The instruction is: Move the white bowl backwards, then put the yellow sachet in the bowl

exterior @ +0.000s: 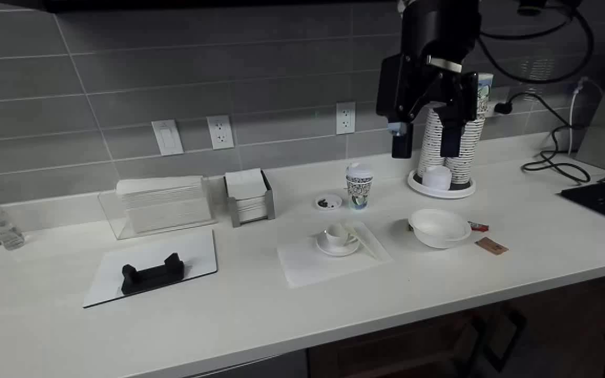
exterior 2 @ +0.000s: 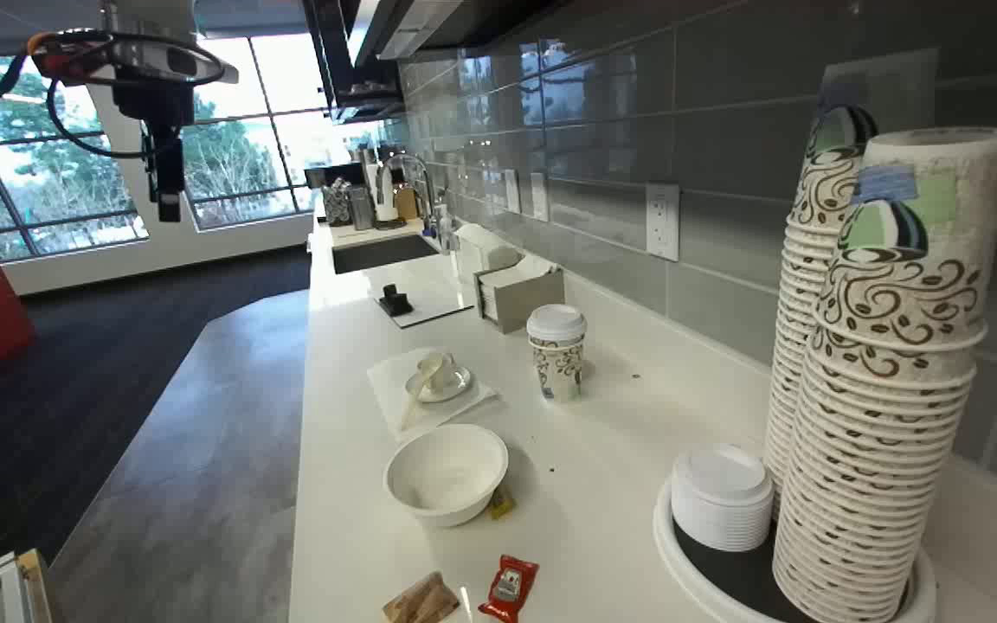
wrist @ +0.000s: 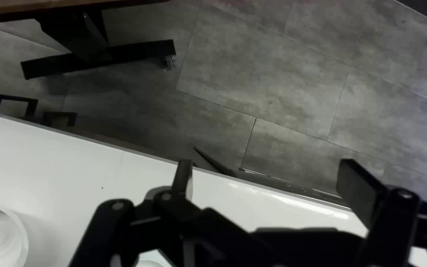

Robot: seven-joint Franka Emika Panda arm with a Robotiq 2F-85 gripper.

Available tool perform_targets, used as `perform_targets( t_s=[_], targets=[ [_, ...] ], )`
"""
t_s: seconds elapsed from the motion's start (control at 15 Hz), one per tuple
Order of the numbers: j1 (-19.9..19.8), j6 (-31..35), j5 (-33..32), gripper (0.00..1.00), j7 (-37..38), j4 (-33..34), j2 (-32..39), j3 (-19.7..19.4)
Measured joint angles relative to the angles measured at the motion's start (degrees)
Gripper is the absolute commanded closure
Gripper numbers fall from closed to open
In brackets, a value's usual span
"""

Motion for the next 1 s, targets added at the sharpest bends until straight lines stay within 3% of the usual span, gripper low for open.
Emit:
perform_targets(
  t_s=[0.6, 1.0],
  targets=[
    [0.0, 0.01, 0.0, 0.0, -0.01, 0.02, 0.0, 0.0],
    [-3.65, 7.44, 0.1, 0.0, -0.07, -3.14, 1.32, -2.92]
  ],
)
